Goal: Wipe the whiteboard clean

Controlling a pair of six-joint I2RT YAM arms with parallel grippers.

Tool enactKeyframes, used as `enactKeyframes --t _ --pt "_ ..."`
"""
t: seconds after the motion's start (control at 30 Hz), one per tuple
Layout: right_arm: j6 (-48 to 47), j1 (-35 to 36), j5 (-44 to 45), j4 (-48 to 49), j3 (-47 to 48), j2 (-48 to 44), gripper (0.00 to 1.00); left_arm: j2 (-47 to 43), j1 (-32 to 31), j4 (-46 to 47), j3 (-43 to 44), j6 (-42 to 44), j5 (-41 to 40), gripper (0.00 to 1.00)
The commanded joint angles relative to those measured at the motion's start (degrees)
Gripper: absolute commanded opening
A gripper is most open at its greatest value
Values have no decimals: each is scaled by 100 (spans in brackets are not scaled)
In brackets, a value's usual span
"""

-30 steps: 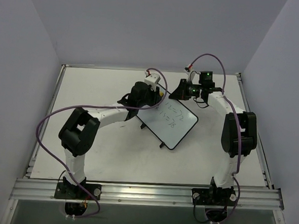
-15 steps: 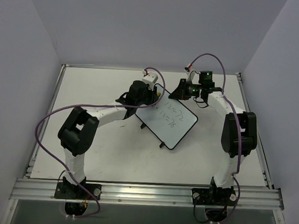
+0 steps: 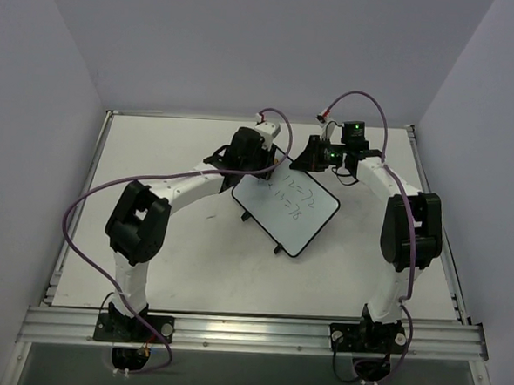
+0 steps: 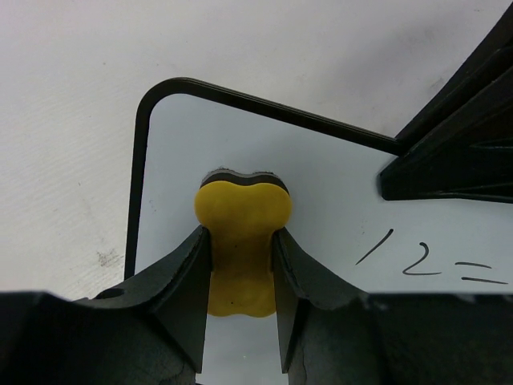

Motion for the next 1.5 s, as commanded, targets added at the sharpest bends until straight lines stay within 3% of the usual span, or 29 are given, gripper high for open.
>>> enactKeyframes --t 0.0,0.73,0.97,1.27,1.47 --pt "-260 215 -143 77 10 -359 0 247 47 -507 411 33 120 2" --pt "-287 232 -100 69 -25 -385 0 212 338 -639 833 42 137 2" --pt "-234 224 -82 104 -16 -368 0 125 -66 -350 360 139 121 2" --pt "-129 224 -47 183 -60 -385 0 -25 -725 793 -783 -108 -20 2" --pt "-129 232 32 218 -139 -464 0 -25 -972 856 -749 -64 -126 2"
